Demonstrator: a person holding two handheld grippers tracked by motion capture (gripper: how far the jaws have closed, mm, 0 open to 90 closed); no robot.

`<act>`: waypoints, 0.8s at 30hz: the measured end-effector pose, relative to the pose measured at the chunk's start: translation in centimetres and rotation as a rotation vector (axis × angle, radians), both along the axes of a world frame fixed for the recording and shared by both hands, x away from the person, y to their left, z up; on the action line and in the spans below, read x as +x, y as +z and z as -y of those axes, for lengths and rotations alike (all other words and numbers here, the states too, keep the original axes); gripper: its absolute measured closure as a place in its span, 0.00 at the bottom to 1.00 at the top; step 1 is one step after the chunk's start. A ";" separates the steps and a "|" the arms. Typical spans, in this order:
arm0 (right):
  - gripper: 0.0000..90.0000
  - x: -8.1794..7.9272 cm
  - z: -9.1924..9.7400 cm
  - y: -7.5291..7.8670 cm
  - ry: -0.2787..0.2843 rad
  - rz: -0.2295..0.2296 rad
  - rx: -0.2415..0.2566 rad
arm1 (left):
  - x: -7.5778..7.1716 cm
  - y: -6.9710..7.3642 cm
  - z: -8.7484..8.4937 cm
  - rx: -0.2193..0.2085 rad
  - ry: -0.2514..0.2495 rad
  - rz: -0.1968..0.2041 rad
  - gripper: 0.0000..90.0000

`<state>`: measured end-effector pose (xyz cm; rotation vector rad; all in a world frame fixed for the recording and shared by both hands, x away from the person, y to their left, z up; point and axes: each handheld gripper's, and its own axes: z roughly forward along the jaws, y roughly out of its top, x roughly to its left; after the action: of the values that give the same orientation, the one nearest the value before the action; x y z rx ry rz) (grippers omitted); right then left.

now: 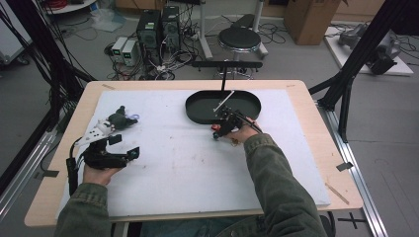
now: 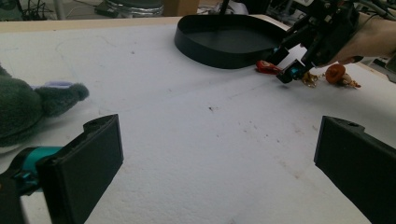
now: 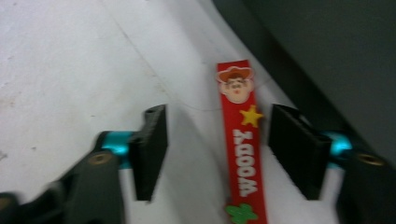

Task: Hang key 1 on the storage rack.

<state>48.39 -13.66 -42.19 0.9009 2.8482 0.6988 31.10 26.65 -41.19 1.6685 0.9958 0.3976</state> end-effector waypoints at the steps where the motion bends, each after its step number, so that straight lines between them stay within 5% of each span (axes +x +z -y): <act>1: 0.54 0.1 0.1 0.0 -0.004 0.004 -0.001 | 0.0 0.0 0.0 -0.001 -0.001 0.001 0.02; 4: 0.64 0.1 0.2 0.1 -0.013 0.019 -0.021 | 0.0 0.0 0.0 -0.005 -0.004 0.002 0.02; 5: 0.78 0.0 0.1 0.2 0.012 0.041 -0.027 | 0.0 0.1 0.0 -0.014 -0.009 0.002 0.02; 12: 0.83 -0.8 -0.3 0.5 0.023 0.115 -0.085 | -0.1 0.1 -0.2 -0.050 -0.007 0.006 0.02; 19: 0.83 -1.9 1.3 3.5 -0.077 0.141 0.021 | 0.1 0.2 -0.2 -0.068 -0.009 0.016 0.02; 23: 0.84 -2.7 4.2 7.0 -0.158 0.196 0.173 | 0.0 0.2 -0.1 -0.079 -0.015 0.019 0.02; 24: 0.84 -2.7 4.2 7.0 -0.158 0.196 0.173 | 0.0 0.2 -0.1 -0.079 -0.015 0.019 0.02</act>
<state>45.67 -17.82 -35.24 1.0049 2.5448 0.9667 31.12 26.77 -40.94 1.5972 0.9725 0.3591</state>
